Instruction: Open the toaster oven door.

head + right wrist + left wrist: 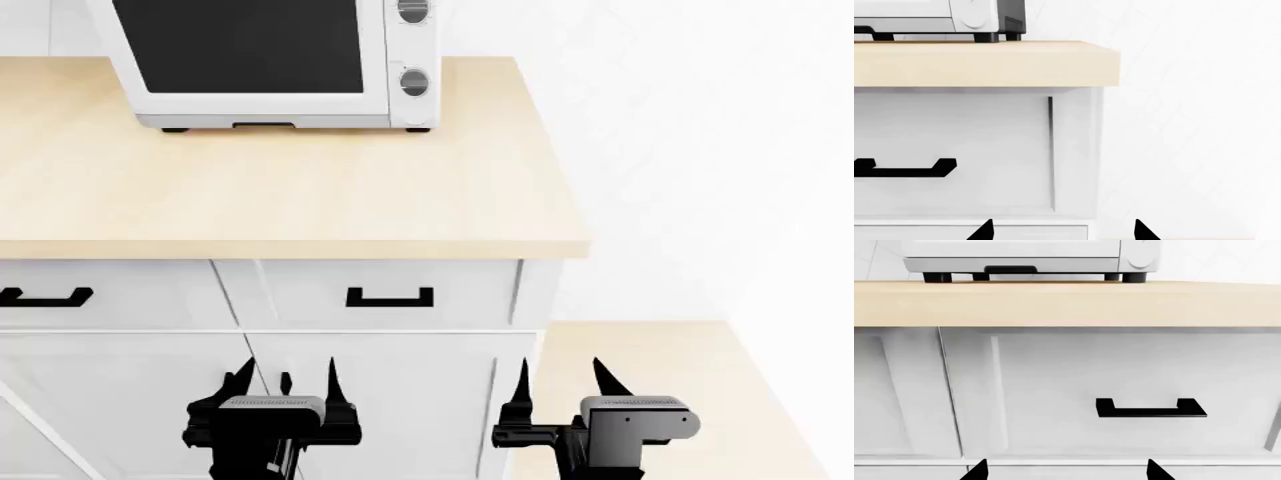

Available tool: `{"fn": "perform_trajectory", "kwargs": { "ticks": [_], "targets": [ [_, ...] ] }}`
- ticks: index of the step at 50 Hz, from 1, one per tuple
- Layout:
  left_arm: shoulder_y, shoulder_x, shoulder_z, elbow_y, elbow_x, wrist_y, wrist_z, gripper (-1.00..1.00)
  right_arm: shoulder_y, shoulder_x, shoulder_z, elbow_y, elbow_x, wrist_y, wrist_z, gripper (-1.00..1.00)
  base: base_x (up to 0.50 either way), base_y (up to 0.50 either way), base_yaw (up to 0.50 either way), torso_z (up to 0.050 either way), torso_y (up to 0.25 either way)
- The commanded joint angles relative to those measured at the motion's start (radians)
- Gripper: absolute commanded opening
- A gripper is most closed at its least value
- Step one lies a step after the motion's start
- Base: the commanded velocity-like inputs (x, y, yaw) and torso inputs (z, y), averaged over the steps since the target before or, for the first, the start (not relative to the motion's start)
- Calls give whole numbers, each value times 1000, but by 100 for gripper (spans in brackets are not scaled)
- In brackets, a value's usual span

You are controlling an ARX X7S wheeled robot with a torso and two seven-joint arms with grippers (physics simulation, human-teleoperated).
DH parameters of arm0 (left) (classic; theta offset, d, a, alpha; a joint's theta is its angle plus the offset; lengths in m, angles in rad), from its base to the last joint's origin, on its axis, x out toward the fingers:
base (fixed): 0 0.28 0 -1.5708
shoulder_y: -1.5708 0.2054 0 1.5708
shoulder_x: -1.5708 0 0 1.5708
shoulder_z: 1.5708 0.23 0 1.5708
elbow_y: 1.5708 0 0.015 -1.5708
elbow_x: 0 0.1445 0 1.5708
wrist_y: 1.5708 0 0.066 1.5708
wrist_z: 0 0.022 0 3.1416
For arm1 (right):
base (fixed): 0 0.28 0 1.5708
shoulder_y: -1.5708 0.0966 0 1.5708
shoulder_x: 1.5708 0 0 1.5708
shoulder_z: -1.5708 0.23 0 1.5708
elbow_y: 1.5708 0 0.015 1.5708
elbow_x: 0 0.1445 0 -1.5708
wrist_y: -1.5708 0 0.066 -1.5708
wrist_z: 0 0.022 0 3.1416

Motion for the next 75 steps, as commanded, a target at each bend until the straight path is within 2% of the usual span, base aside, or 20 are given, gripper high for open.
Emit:
{"fn": "perform_trajectory", "kwargs": {
  "ticks": [1,9,18,33,45,57,64,75],
  "targets": [
    [0,-16,21,0,-12,-1,-18,100,0,16,-20,-1,15,2,19,100,0,0,0,0,0],
    [7,-38,44,25,-73,-5,-27,100,2,40,-53,-3,42,9,47,100,0,0,0,0,0],
    [6,-62,69,73,-84,-51,-48,100,5,59,-73,-29,67,24,60,100,0,0,0,50,0],
    [-56,-102,88,246,-116,-223,-67,100,68,94,-86,-135,96,120,79,100,0,0,0,50,0],
    [-256,-158,57,413,-215,-535,-57,100,237,151,-72,-265,124,324,85,100,0,0,0,50,0],
    [-451,-207,20,467,-277,-736,-60,100,391,183,-74,-297,143,450,79,100,0,0,0,50,0],
    [-529,-228,15,488,-284,-805,-74,100,456,196,-78,-313,156,502,72,100,0,0,0,50,0],
    [-525,-229,6,499,-296,-798,-78,100,463,199,-78,-334,175,534,75,100,0,-80,0,1,0]
  ]
}}
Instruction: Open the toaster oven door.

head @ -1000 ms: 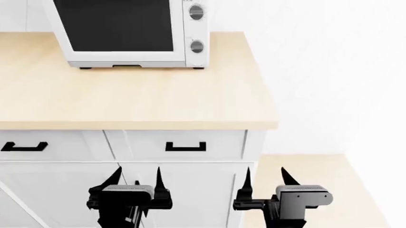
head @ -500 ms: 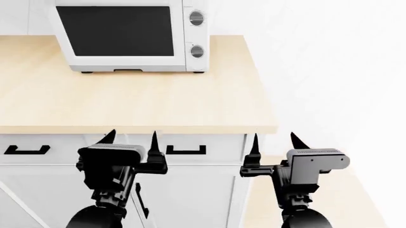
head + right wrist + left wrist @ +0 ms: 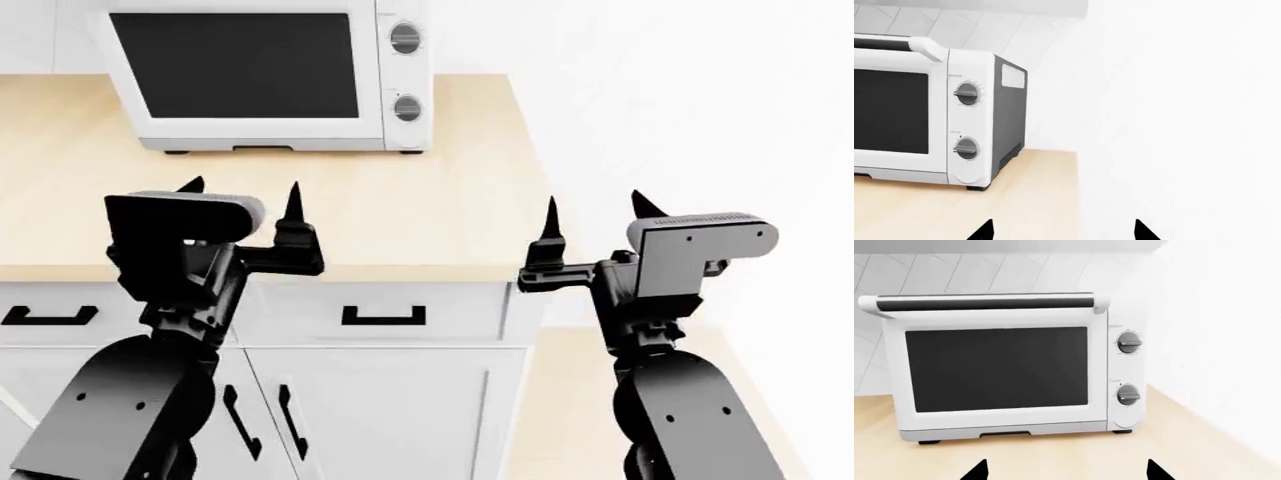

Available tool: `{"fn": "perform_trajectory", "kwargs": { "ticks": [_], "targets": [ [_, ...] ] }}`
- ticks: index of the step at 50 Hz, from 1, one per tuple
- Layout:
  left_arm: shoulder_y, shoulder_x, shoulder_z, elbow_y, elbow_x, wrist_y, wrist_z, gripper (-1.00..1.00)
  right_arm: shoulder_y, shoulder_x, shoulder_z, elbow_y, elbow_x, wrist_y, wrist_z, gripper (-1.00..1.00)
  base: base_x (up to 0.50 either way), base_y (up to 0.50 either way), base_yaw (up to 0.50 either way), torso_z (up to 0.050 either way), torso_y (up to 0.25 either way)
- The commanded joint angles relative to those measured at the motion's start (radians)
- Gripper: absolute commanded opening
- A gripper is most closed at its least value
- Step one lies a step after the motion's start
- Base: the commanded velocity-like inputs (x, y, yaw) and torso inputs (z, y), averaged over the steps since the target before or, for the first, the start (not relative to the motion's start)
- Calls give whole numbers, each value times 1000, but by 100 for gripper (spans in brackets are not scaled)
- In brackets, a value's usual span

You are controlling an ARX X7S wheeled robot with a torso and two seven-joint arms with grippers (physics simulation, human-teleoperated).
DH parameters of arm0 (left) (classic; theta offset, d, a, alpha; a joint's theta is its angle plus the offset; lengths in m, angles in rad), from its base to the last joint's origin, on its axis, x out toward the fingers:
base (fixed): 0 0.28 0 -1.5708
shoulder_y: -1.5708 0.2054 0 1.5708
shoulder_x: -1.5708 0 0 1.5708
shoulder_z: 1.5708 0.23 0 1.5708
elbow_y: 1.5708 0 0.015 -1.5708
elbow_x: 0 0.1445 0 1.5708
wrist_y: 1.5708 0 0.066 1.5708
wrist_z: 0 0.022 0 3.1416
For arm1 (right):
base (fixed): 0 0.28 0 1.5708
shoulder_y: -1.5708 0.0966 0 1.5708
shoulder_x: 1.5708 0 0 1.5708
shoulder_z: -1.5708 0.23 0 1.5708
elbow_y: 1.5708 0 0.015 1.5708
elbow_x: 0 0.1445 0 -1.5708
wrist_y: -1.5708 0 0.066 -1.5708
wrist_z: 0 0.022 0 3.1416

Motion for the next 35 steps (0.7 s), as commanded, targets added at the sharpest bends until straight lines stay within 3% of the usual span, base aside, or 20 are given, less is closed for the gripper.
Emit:
{"fn": "perform_trajectory", "kwargs": {
  "ticks": [1,35],
  "targets": [
    [-41,-13,-9,20,-19,-40,-5,100,39,11,0,-24,18,47,1,100,0,0,0,0,0],
    [-40,-29,6,22,-32,-26,-16,100,28,21,-17,-10,36,32,10,100,218,0,0,0,0]
  ]
}}
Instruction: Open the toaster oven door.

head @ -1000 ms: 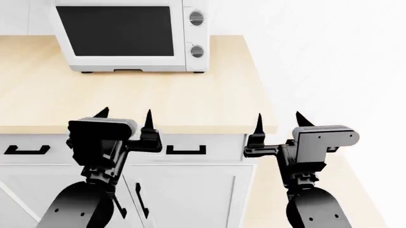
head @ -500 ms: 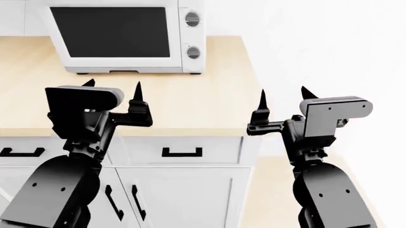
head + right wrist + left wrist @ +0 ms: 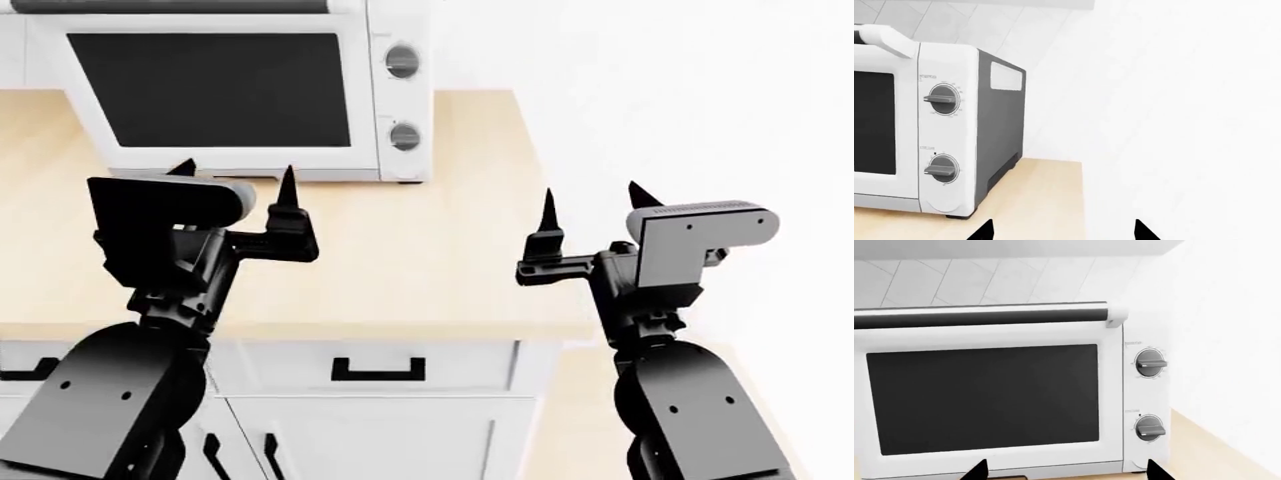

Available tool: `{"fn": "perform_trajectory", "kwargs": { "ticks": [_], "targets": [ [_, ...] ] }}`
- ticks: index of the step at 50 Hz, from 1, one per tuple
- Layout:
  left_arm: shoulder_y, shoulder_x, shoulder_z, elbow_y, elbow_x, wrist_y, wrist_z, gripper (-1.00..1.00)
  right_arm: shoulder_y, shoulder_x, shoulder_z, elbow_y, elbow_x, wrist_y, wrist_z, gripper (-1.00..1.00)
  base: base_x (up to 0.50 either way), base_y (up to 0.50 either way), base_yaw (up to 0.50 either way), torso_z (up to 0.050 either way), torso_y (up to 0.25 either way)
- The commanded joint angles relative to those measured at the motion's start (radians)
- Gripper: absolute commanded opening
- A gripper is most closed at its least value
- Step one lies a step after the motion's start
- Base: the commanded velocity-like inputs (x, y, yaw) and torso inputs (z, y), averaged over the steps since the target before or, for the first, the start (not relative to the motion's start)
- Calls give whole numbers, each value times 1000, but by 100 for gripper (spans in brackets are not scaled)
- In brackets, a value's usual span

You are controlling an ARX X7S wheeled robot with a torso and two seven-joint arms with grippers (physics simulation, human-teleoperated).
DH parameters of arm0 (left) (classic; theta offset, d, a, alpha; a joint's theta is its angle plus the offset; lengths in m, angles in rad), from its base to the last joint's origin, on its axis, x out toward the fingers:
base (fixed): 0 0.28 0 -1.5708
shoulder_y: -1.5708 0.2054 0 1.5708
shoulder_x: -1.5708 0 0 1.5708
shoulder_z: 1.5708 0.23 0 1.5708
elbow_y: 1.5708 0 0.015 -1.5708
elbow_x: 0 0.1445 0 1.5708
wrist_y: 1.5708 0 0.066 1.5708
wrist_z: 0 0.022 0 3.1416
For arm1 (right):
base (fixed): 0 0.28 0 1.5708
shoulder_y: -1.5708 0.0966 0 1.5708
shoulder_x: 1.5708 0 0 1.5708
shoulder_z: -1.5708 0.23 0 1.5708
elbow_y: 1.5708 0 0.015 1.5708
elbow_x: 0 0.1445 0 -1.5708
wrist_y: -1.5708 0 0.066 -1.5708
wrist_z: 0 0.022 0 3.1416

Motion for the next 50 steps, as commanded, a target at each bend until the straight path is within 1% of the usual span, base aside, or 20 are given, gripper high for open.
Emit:
{"fn": "perform_trajectory", "kwargs": {
  "ticks": [1,27,30,31,36,40,42,44,46,50],
  "targets": [
    [1,-3,7,3,-5,2,-5,100,-3,4,-2,5,6,-7,4,100,273,0,0,0,0],
    [12,-22,23,10,-10,8,-12,100,-10,12,-9,2,26,-8,12,100,297,0,0,0,0],
    [18,-40,38,24,-6,10,0,100,-12,11,-4,0,28,-17,17,100,0,0,0,0,5],
    [21,-55,53,31,3,16,9,100,-13,11,-4,0,29,-17,17,100,0,0,0,0,0],
    [10,-184,162,94,74,15,72,100,-15,13,-1,-3,36,-18,18,100,0,0,0,0,0],
    [-30,-304,249,140,141,-8,123,100,-18,11,-3,2,39,-25,18,100,0,0,0,0,0],
    [-66,-369,289,162,173,-27,157,100,-19,10,-4,3,41,-27,18,100,0,0,0,0,0],
    [-87,-403,309,172,189,-34,175,100,-19,11,-4,4,43,-29,19,100,0,0,0,0,0],
    [-156,-478,352,200,214,-66,236,100,-18,9,-6,7,45,-31,18,100,0,0,0,0,0],
    [-264,-595,438,235,255,-96,349,100,-16,8,-8,6,51,-31,18,100,0,0,0,0,0]
  ]
}}
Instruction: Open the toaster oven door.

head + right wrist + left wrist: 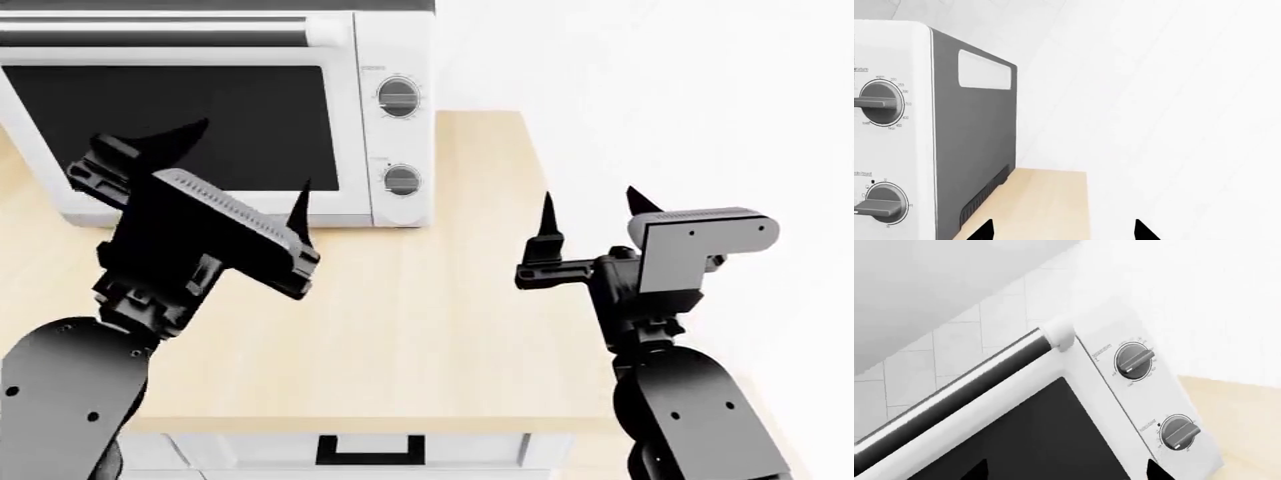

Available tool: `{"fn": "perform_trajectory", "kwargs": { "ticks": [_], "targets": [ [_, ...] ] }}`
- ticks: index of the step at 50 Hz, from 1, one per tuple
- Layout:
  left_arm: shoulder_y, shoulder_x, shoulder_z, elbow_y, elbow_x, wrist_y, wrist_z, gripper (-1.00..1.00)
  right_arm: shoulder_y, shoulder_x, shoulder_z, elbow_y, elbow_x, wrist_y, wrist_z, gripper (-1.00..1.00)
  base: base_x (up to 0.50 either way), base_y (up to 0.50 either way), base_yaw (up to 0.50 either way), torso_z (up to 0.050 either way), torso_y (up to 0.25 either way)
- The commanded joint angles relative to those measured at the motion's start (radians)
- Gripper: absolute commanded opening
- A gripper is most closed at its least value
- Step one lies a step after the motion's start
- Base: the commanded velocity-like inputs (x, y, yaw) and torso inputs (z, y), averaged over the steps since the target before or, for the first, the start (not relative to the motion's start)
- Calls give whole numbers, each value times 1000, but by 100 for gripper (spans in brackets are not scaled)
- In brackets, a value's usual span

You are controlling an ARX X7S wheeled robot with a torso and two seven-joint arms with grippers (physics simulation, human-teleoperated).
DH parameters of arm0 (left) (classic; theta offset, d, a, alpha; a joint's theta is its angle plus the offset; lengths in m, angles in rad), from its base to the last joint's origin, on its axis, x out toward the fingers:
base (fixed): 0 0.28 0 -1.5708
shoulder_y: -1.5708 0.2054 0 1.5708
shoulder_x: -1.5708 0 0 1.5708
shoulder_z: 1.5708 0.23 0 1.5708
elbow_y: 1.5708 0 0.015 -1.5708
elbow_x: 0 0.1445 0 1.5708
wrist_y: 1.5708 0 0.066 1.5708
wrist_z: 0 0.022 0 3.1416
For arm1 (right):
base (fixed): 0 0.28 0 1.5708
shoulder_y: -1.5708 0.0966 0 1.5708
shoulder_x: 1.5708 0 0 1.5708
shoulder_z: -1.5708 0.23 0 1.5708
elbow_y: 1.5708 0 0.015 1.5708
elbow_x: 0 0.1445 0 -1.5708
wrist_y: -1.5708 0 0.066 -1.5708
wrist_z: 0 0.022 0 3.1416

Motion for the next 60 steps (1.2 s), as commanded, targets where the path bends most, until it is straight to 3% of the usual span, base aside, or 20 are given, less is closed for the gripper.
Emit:
{"fn": "perform_trajectory", "kwargs": {
  "ticks": [1,10,20,38,60],
  "targets": [
    [-194,-284,198,100,117,-67,214,100,0,-2,-2,2,13,-7,1,100,0,0,0,0,0],
    [-312,-439,296,122,167,-78,383,100,5,1,-3,6,20,-10,3,100,0,0,0,0,0],
    [-465,-495,324,109,189,-79,530,100,9,-1,-12,7,28,-10,4,100,0,0,0,0,0],
    [-701,-437,451,-64,282,-47,699,100,9,2,-19,-1,43,-9,10,100,0,0,0,0,0],
    [-845,-310,634,-457,470,252,661,100,14,10,-23,-2,55,-7,21,100,0,0,0,0,0]
  ]
}}
